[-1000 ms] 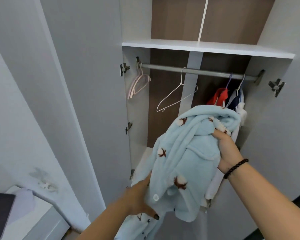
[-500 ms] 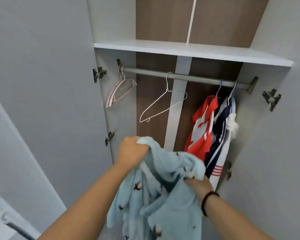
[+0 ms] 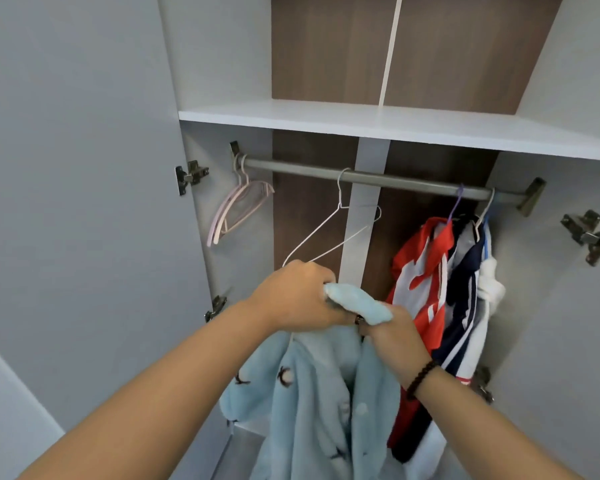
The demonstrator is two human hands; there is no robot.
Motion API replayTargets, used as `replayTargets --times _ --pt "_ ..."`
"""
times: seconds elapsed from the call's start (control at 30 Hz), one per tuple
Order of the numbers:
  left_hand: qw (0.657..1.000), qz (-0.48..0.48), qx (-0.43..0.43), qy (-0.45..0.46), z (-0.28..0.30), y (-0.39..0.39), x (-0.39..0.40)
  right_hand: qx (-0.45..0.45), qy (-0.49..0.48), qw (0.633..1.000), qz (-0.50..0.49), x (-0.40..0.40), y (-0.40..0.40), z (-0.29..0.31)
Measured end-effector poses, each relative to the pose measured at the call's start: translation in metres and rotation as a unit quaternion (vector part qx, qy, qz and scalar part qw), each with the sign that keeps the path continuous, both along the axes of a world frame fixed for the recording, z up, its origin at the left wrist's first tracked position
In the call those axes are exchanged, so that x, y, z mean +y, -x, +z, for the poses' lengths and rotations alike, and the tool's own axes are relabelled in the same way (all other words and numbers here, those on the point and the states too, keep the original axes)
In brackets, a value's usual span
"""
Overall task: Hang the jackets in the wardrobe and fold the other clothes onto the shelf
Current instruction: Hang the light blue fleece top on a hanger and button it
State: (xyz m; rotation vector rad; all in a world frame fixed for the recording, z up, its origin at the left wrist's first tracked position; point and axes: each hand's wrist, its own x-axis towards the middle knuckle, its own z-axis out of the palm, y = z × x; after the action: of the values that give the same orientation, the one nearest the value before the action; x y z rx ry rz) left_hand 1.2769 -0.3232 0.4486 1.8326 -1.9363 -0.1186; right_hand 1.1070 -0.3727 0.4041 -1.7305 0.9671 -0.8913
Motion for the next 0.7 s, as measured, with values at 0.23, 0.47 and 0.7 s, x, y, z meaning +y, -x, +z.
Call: replayTargets --times 0.23,0.47,0.7 --pt "0.949 0.06 -0.07 0.302 -0.054 -0.059 -0.027 0.01 0.068 0.997 0.04 -0.001 -0.042 0.05" --pt "0.932 0.112 0.167 0.303 -0.105 -0.058 -0.059 -0.065 -0.008 0.998 -0.004 0.012 -0.033 0.058" --pt "0.947 0.102 0.305 0.016 -0.146 -0.045 -0.072 -0.121 -0.02 0.985 -0.124 0.01 0.017 0.063"
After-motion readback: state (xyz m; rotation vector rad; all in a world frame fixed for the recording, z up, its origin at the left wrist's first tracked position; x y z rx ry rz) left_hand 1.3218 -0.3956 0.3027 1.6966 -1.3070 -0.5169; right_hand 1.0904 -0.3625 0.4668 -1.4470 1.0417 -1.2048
